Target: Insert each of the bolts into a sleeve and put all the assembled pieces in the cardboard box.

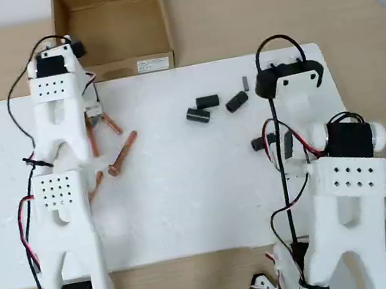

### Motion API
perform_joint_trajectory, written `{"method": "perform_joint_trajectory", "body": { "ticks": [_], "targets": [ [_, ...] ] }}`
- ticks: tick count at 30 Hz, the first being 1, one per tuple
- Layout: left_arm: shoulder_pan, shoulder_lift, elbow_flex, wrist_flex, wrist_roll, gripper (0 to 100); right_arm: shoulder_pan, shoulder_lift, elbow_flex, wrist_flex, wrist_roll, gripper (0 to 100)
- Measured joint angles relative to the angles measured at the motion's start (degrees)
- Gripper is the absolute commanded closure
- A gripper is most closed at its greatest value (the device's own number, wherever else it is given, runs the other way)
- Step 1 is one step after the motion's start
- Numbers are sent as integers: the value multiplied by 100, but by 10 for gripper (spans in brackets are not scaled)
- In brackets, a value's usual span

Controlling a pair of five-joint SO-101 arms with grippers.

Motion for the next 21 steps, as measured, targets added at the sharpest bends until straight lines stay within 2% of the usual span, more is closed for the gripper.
{"method": "perform_joint_trajectory", "body": {
  "ticks": [7, 16, 21],
  "targets": [
    [-9, -1292, 774, 26, 0, 998, 0, 0, -343, 290, 0, 987],
    [0, -3780, 2963, 26, 0, 998, 0, -18, -809, 677, 0, 987],
    [264, -5538, 4141, 26, 0, 998, 0, -264, -993, 738, 0, 988]
  ]
}}
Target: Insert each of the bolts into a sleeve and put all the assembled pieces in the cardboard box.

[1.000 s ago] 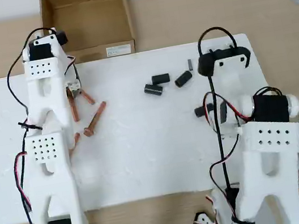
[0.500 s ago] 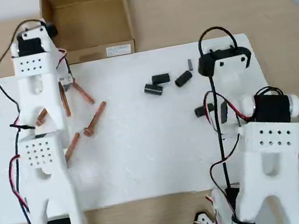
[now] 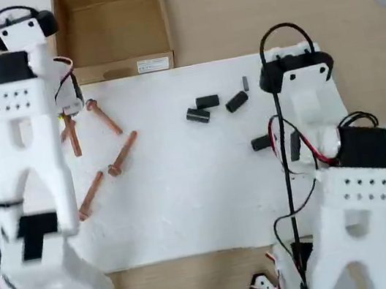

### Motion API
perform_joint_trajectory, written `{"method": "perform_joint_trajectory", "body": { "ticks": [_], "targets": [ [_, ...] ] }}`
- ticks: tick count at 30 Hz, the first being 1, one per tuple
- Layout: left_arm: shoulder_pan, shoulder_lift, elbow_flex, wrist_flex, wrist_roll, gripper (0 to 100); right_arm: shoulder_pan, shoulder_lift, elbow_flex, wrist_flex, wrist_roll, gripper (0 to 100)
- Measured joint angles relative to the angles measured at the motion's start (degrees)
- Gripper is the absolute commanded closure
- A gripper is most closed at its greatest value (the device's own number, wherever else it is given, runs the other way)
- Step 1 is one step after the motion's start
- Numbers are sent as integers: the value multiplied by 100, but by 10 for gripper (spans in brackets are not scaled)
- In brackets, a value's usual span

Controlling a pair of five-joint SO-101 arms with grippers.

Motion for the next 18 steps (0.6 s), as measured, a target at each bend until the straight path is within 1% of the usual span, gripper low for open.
{"method": "perform_joint_trajectory", "body": {
  "ticks": [5, 9, 14, 18],
  "targets": [
    [413, -1793, 1196, 9, 0, 998, 0, -765, -9, 0, 0, 988],
    [554, -2963, 2154, -53, 0, 998, 0, -1266, 246, -149, 0, 988],
    [545, -4193, 3578, -589, 0, 998, 0, -1864, 1310, -853, 0, 989],
    [545, -5327, 4853, -1327, 0, 998, 0, -2549, 2286, -1662, -132, 989]
  ]
}}
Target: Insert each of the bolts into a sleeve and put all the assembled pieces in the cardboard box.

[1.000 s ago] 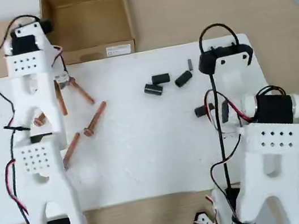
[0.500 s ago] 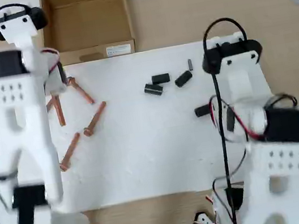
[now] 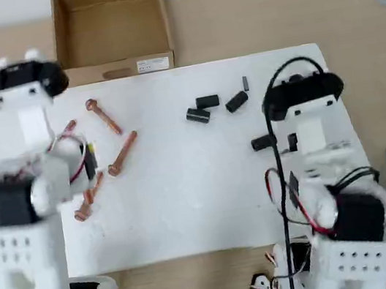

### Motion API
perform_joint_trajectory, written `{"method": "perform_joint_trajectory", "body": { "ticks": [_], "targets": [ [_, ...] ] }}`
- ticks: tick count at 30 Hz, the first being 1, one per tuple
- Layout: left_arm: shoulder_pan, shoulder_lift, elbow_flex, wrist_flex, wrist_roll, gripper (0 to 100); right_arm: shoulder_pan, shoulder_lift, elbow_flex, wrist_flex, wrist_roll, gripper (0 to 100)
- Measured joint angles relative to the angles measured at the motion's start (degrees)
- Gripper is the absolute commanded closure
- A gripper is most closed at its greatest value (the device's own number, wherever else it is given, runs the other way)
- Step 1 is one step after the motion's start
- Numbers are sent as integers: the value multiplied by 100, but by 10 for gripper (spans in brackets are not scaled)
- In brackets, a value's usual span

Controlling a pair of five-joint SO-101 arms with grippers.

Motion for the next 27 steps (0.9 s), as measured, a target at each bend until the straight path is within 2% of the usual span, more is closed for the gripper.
{"method": "perform_joint_trajectory", "body": {
  "ticks": [4, 13, 22, 27],
  "targets": [
    [0, -1196, 1477, -897, 9, 998, -193, -695, 993, -730, -176, 989],
    [26, -3763, 3886, -2189, 923, 998, -1600, -1785, 2418, -1679, -774, 989],
    [26, -5618, 5002, -2488, 1547, 998, -2690, -2541, 3174, -2444, -800, 989],
    [26, -5758, 5099, -2488, 1565, 998, -3499, -3086, 3578, -2541, -800, 989]
  ]
}}
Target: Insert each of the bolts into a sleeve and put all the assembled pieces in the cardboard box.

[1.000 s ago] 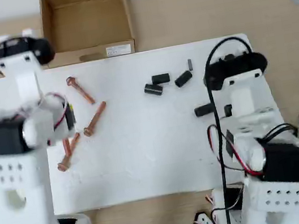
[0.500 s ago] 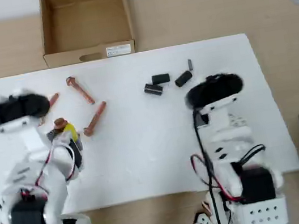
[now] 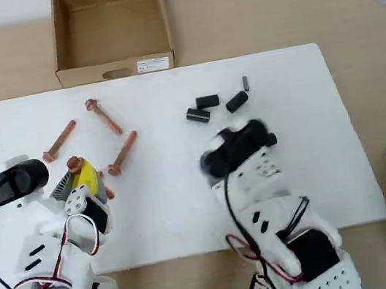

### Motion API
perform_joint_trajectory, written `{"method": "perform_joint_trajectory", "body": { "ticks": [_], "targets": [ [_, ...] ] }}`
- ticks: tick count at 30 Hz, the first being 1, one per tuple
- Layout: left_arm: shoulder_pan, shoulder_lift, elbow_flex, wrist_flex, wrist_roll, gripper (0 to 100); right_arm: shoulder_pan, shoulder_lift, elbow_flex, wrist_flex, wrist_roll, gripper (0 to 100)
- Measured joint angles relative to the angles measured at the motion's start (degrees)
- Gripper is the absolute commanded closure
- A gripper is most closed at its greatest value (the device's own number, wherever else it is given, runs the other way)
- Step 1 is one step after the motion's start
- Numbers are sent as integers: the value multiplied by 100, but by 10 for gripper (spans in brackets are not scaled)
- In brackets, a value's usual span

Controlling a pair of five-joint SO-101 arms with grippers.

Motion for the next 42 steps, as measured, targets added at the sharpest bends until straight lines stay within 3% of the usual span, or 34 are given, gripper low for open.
{"method": "perform_joint_trajectory", "body": {
  "ticks": [5, 9, 16, 42],
  "targets": [
    [70, 0, 0, 0, 633, 998, -809, -229, 387, 0, 0, 989],
    [589, 0, -53, -53, 1020, 998, -1222, -229, 510, -44, 0, 989],
    [1371, 0, -141, -844, 1451, 998, -1714, -229, 580, -229, 325, 989],
    [1820, 0, 440, -1336, 1503, 998, -1767, -229, 580, -352, 440, 989]
  ]
}}
